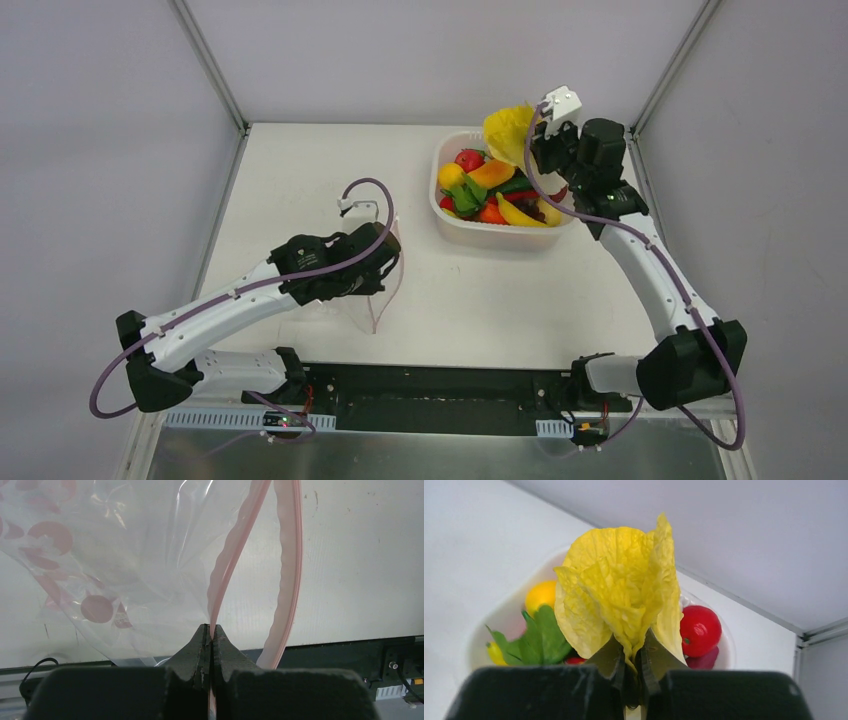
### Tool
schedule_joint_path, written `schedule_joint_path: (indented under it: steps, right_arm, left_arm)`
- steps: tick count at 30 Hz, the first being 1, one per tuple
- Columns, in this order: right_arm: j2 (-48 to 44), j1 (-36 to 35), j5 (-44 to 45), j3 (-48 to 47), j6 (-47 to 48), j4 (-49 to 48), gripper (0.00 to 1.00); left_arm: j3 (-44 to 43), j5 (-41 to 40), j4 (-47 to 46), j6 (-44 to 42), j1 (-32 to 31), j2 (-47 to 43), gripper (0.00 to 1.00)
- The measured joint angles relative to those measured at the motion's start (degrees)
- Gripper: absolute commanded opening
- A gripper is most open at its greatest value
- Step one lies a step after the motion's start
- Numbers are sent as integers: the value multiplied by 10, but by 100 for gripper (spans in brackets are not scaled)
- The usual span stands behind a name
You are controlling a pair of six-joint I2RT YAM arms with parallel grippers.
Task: Place the food in the zip-top bag and seal the zipper
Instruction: Pick up the fake vegetable from the bin, then place the fake vegetable in the zipper food storage bag.
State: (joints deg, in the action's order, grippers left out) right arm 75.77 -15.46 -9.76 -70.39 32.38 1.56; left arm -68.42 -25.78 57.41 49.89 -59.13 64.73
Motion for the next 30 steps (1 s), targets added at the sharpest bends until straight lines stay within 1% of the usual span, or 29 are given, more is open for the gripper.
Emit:
schedule_joint_path:
  steps: [3, 5, 9, 13, 18, 21, 24, 30]
  right_arm:
    - [-23, 0, -2, 8, -68, -32, 0]
    - [-50, 0, -11, 30, -132, -63, 0]
    - [-117, -1, -51, 86, -286, -141, 0]
    - [-173, -10, -69, 138, -474, -242, 0]
    - [-205, -42, -73, 214, -637, -364, 0]
    - [-212, -80, -67, 258, -704, -413, 0]
    - [-226, -130, -41, 312, -743, -463, 0]
    - [-232, -229, 14, 362, -764, -528, 0]
  left_arm:
    - [0, 4, -7, 0, 0, 2, 0]
    - [0, 7, -11, 0, 0, 2, 0]
    - [0, 20, -23, -3, 0, 2, 0]
    - [0, 33, -37, -3, 0, 1, 0]
    - [0, 47, -65, -2, 0, -1, 0]
    - [0, 58, -84, 0, 0, -2, 0]
    - [0, 68, -107, 2, 0, -4, 0]
    - [13, 85, -140, 7, 0, -11, 0]
